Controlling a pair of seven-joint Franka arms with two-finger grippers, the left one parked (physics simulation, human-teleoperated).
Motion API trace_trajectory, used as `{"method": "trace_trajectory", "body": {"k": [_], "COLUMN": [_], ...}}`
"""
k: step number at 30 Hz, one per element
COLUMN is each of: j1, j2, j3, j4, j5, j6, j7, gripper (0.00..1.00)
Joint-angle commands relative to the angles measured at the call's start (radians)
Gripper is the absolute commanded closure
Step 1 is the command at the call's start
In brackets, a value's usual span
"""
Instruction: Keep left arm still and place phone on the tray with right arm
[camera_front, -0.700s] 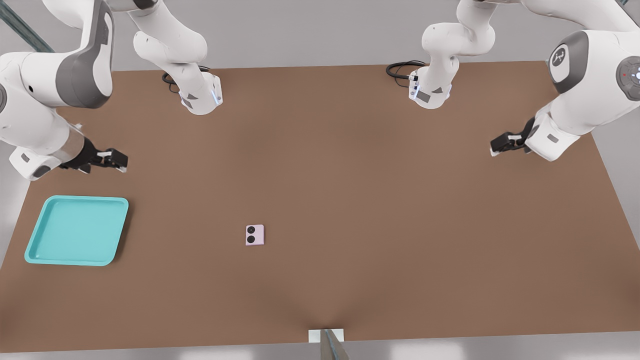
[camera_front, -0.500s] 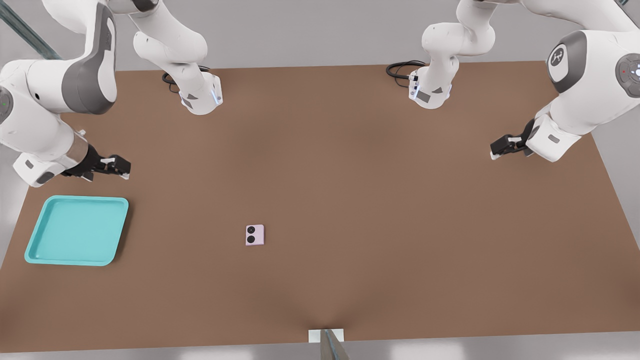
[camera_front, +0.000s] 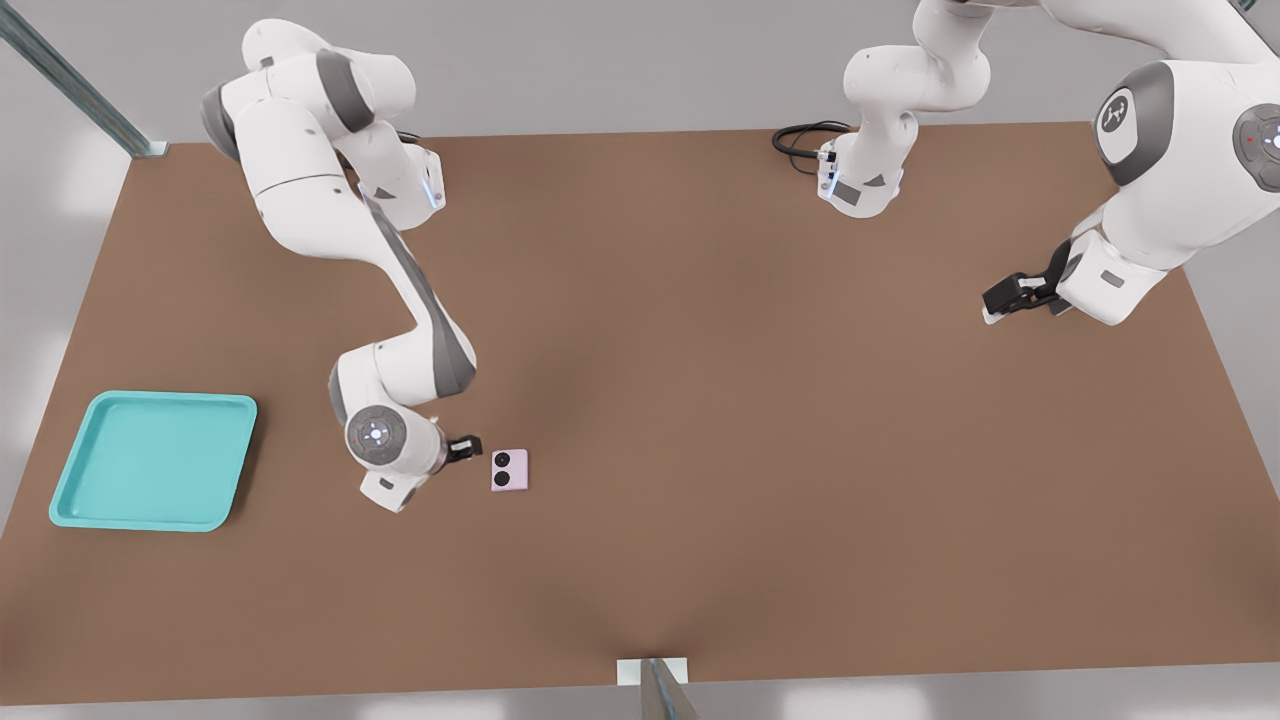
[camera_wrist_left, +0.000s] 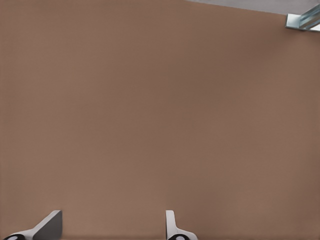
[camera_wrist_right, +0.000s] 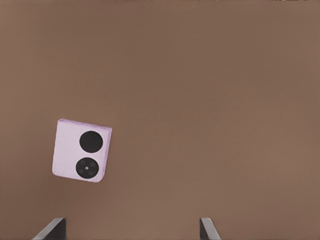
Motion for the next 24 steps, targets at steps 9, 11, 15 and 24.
{"method": "trace_trajectory", "body": {"k": [9, 11, 15, 24], "j1": [0.050, 0.054, 0.051, 0.056], "j2": [0.118, 0.125, 0.147, 0.153], "j3": [0.002, 0.010, 0.010, 0.010], "j4": [-0.029, -0.047, -0.052, -0.089], "j5": [0.026, 0.026, 0.026, 0.026], "j6": [0.318, 0.324, 0.347, 0.386], "j7": [0.430, 0.468, 0.468, 0.473], "gripper": [0.00, 0.00, 0.00, 0.00]}}
